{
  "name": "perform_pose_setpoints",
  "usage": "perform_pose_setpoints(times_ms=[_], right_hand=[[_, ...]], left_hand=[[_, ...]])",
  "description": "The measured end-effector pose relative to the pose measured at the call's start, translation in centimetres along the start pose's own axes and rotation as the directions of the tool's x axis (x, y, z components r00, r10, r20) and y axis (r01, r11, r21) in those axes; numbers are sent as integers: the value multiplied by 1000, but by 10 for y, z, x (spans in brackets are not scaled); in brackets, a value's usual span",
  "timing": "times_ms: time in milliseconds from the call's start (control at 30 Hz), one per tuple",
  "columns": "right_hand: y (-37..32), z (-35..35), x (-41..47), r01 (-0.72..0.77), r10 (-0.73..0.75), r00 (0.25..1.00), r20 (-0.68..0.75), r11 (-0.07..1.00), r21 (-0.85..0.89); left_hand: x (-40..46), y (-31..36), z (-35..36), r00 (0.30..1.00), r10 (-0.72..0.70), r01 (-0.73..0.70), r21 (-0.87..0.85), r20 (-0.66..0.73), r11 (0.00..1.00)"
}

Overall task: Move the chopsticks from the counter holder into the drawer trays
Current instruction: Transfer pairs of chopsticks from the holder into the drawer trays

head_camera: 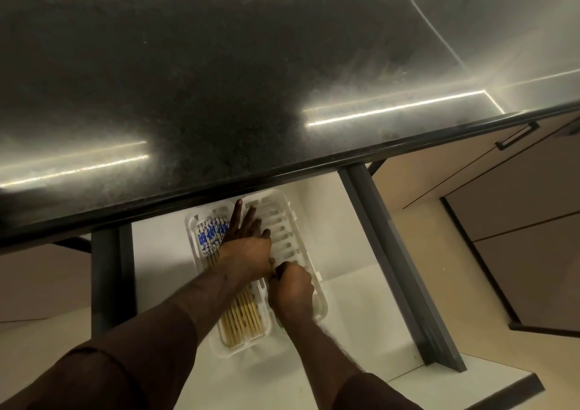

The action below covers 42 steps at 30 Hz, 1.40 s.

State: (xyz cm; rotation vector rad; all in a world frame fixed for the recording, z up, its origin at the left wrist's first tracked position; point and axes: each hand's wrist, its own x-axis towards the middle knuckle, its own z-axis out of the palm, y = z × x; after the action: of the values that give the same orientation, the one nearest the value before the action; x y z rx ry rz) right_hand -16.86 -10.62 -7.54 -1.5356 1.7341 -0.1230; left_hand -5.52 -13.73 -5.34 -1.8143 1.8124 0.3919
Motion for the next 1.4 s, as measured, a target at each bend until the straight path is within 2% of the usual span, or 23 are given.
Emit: perform_pose_setpoints(times_ms=[167, 367, 467, 733, 867, 1000, 1100, 1167, 1267, 1400], right_hand=[[-2, 1, -1, 54, -60, 997, -40, 990, -127], [0, -1, 0, 145, -153, 988, -11, 956, -256], [1, -2, 1, 169, -174, 985, 6, 946, -276], [-3, -19, 3, 181, -179, 983, 30, 951, -250], [-16, -49, 0, 165, -164, 986, 20, 965, -204], [-33, -93, -12, 157, -159, 987, 1, 974, -160], [-51, -127, -37, 214, -221, 974, -49, 970, -116], [-65, -146, -57, 267, -271, 958, -92, 962, -55], [-88, -173, -99, 377, -370, 911, -182, 926, 4], [-116, -200, -158, 532, -522, 806, -281, 846, -46]], left_hand=[[5, 0, 2, 1000, 0, 0, -24, 2, 1000], [8, 2, 2, 999, 14, -14, -9, 42, 1000], [6, 4, -3, 996, 9, -8, -20, 84, 1000], [-4, 0, -13, 994, 59, -52, -80, 91, 995], [-21, -3, -22, 993, 88, -99, -167, -73, 981], [-52, -7, -45, 957, 88, -176, -310, -276, 934], [-83, -11, -71, 918, 11, -237, -526, -397, 817], [-106, -16, -88, 889, -1, -301, -585, -458, 753], [-144, -28, -114, 810, -52, -385, -597, -584, 703], [-207, -46, -139, 653, -178, -521, -607, -736, 600]])
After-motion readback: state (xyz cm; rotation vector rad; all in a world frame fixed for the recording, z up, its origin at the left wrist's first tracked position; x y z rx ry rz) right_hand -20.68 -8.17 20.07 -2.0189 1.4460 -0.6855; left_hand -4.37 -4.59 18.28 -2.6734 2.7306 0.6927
